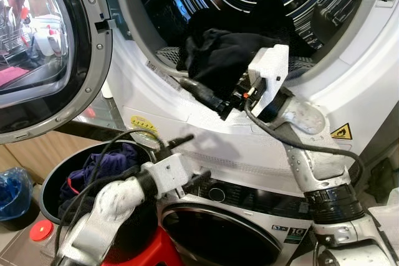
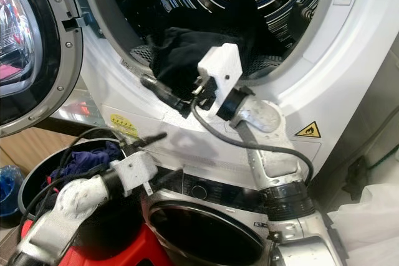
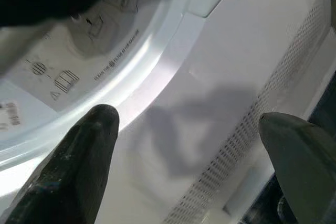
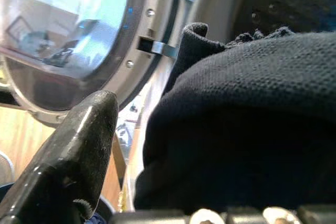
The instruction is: Clothes washing
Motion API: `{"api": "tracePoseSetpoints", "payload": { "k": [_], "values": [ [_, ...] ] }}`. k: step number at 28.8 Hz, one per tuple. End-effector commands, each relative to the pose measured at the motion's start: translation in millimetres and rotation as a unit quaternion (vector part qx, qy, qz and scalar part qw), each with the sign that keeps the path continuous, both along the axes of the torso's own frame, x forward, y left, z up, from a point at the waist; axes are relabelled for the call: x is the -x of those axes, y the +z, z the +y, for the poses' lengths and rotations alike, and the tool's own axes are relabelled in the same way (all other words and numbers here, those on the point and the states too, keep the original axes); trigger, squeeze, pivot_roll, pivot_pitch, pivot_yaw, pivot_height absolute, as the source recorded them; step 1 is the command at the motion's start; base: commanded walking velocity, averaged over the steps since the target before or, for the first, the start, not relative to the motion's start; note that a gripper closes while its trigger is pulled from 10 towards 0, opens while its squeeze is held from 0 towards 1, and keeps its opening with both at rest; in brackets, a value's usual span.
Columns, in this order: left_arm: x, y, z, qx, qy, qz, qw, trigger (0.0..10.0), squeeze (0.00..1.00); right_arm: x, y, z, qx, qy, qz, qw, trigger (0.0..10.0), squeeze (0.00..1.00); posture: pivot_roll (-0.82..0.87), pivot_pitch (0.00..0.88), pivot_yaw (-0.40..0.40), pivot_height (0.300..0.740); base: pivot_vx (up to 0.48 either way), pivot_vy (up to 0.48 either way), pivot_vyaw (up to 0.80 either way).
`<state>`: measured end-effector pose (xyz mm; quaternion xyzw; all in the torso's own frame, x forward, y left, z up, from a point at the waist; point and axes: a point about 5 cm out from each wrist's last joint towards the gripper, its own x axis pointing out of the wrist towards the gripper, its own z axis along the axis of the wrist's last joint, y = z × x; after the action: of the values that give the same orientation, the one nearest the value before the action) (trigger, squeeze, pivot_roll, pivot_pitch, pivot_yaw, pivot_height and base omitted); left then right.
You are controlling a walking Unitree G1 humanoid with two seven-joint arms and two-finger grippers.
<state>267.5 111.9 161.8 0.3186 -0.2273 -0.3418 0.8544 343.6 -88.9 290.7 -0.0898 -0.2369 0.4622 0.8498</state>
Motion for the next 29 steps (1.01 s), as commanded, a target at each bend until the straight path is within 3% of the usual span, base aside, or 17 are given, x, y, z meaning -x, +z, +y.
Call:
{"api": "tracePoseSetpoints", "payload": {
  "k": [1,4,5,10,11,12,19,24,29],
  "values": [
    [1.7,5,3.8,-0.007,0.01,-0.04,0.999,10.0,1.0,-3.2,13,-3.9,-0.006,-0.017,-0.022,1.0,10.0,0.0,-0.02,0.0,0.077,0.74,0.0,0.0,0.0],
    [4.7,7,5.0,0.012,0.024,-0.072,0.997,10.0,1.0,-11.2,14,-14.8,-0.014,-0.049,-0.017,0.999,10.0,0.0,-0.02,0.0,0.074,0.74,0.0,0.0,0.0],
    [5.0,15,9.0,0.04,0.057,-0.119,0.99,10.0,1.0,-15.0,14,-24.2,-0.022,-0.069,-0.011,0.997,10.0,0.0,-0.02,0.0,0.073,0.74,0.0,0.0,0.0],
    [-5.4,31,7.4,0.129,0.063,-0.119,0.983,10.0,1.0,-15.8,10,-35.7,-0.029,-0.087,-0.003,0.996,10.0,0.0,-0.02,0.0,0.07,0.74,0.0,0.0,0.0],
    [-7.1,35,7.3,0.147,0.064,-0.121,0.98,10.0,0.16,-15.5,9,-37.1,-0.03,-0.09,-0.002,0.996,10.0,0.0,-0.02,0.0,0.069,0.74,0.0,0.0,0.0],
    [-10.9,44,5.4,0.181,0.062,-0.123,0.974,10.0,0.0,-15.0,8,-40.3,-0.032,-0.095,0.0,0.995,10.0,0.0,-0.03,0.0,0.069,0.74,0.0,0.0,0.0],
    [-23.6,53,5.7,0.264,0.06,-0.096,0.958,10.0,0.0,-11.1,6,-50.7,-0.045,-0.104,0.0,0.994,10.0,0.0,-0.04,0.0,0.073,0.74,0.0,0.0,0.0],
    [-26.7,54,5.6,0.267,0.057,-0.086,0.958,10.0,0.0,-5.1,12,-56.3,-0.07,-0.085,-0.004,0.994,10.0,0.0,-0.04,0.0,0.073,0.74,0.0,0.0,0.0],
    [-29.2,44,3.9,0.264,0.035,-0.043,0.963,10.0,0.0,13.7,20,-60.3,-0.087,-0.009,-0.024,0.996,10.0,0.0,-0.04,0.001,0.069,0.74,0.0,0.0,0.0]
  ]
}}
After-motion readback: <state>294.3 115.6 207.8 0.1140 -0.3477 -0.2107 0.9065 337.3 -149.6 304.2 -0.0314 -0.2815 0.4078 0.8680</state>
